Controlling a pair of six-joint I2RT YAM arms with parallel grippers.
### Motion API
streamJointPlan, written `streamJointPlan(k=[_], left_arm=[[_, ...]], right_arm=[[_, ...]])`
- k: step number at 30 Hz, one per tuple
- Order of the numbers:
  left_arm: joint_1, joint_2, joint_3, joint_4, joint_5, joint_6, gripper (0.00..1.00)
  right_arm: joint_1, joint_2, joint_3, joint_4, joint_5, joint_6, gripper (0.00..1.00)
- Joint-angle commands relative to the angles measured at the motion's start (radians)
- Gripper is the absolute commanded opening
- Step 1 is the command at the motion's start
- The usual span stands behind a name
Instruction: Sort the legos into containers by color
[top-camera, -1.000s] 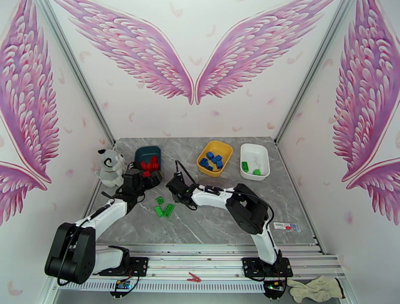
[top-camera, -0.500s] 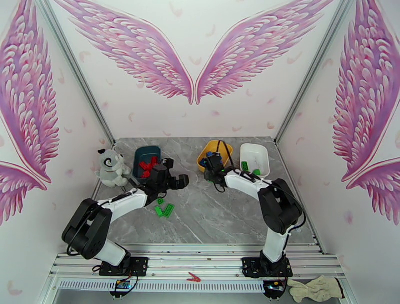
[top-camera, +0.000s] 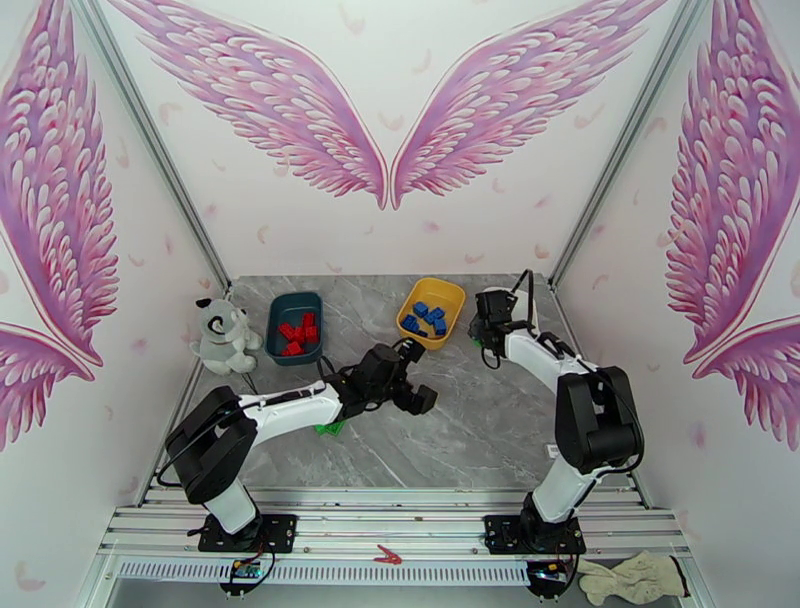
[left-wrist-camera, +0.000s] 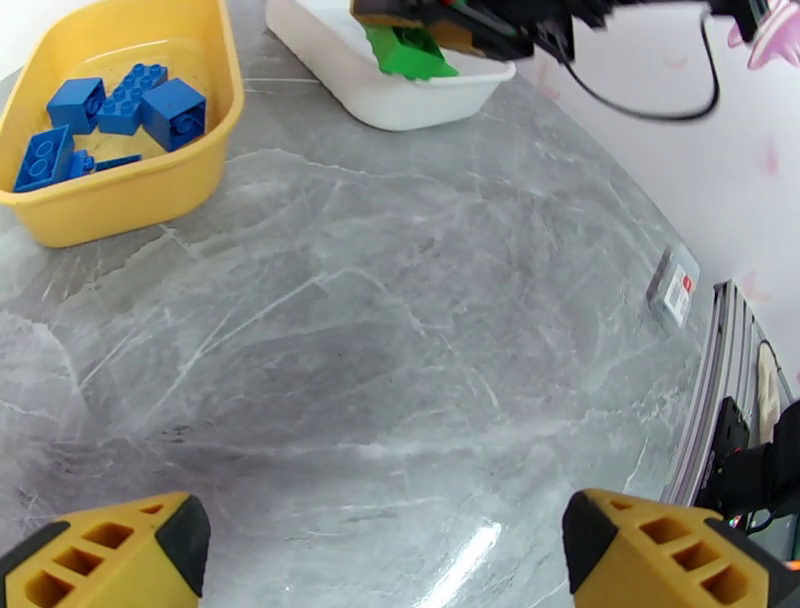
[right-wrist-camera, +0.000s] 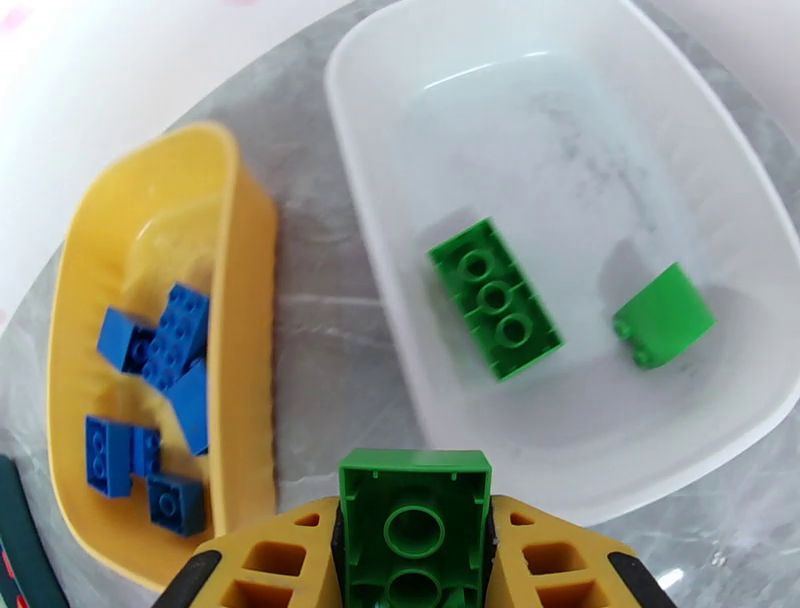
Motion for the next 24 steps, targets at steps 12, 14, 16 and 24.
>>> streamJointPlan(k=[12, 14, 16, 24], left_arm=[[0.042, -0.178, -0.107, 0.047, -0.181, 0.009, 0.99], [0.068, -0.213, -0.139, 0.062, -0.201, -0.012, 0.99], [0.102, -0.246, -0.171, 0.081, -0.212, -0.041, 0.99], [0.263, -0.363, -0.283, 0.107, -0.260, -0.173, 0.99]], right_arm=[[-0.061, 0.115, 0.224, -0.149, 0.066, -0.039, 0.57], [-0.061, 0.100, 0.222, -0.150, 0.063, -0.038, 0.67], [-0.056, 0.076, 0.209, -0.136, 0.044, -0.040, 0.71], [0.063, -0.043, 0.052, 0.031, -0.033, -0.080, 0.74]])
